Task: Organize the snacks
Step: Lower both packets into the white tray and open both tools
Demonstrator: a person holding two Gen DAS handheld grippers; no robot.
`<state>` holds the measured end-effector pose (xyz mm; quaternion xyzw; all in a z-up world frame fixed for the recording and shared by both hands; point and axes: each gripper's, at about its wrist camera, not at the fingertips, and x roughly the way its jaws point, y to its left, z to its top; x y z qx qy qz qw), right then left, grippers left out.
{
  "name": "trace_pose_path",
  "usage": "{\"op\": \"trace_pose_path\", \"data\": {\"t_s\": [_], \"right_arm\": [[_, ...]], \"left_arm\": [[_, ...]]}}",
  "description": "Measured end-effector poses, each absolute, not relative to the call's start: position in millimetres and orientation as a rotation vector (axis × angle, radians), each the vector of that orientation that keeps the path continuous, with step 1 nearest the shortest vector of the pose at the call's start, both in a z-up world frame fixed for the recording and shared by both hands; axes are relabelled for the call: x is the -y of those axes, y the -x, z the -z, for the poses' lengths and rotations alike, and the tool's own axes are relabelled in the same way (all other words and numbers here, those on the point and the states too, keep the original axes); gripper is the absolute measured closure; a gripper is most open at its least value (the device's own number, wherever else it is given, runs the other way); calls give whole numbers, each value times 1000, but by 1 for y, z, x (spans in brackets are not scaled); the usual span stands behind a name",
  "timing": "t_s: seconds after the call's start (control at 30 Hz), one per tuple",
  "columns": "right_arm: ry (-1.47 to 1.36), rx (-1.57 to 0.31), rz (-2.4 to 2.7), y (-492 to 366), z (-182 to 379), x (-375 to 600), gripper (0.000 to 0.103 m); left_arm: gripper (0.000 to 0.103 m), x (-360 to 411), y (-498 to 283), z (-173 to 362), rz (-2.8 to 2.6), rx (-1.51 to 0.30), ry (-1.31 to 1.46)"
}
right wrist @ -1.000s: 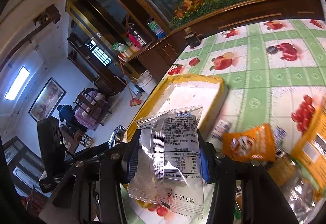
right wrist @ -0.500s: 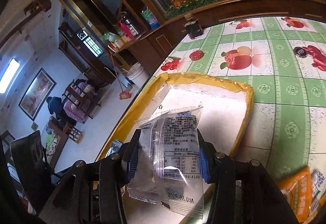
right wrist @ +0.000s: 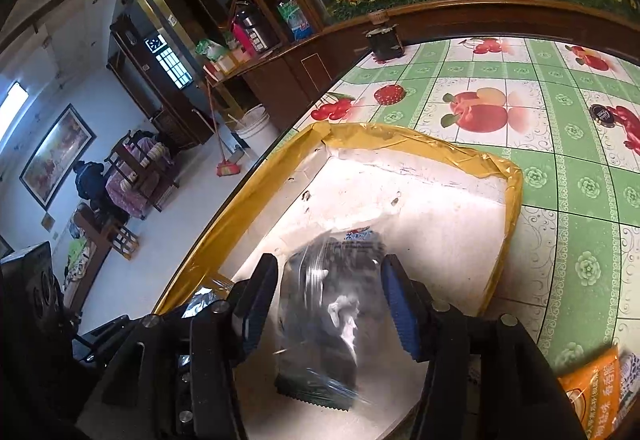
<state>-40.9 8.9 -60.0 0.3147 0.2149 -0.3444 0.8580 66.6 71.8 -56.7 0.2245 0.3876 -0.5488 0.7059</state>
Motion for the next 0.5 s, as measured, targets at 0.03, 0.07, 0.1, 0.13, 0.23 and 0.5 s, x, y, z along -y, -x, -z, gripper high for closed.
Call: {"op": "trace_pose_path", "data": {"t_s": [0.03,0.07,0.1,0.13,0.23,0.5], "right_arm": [[-657,-445,728,43,58,-10,40],[-652,-440,732,45,55,-12,40],[-649,-432,736,48,52,-14,40],[-651,-419,735,53,49,-16,40],[-655,-384,745,71,39,-25,39],[-689,-310,811,142,30,-60,32]], "left_arm": [[35,-73,-67,56,1217,-862,-497],[35,-75,-66,55,1214,-857,-497],[35,-77,-65,53,1213,-846,-495],[35,-78,-64,51,1212,-836,-494],[34,-86,-60,43,1212,-798,-475],[29,-99,-59,35,1225,-796,-431]]}}
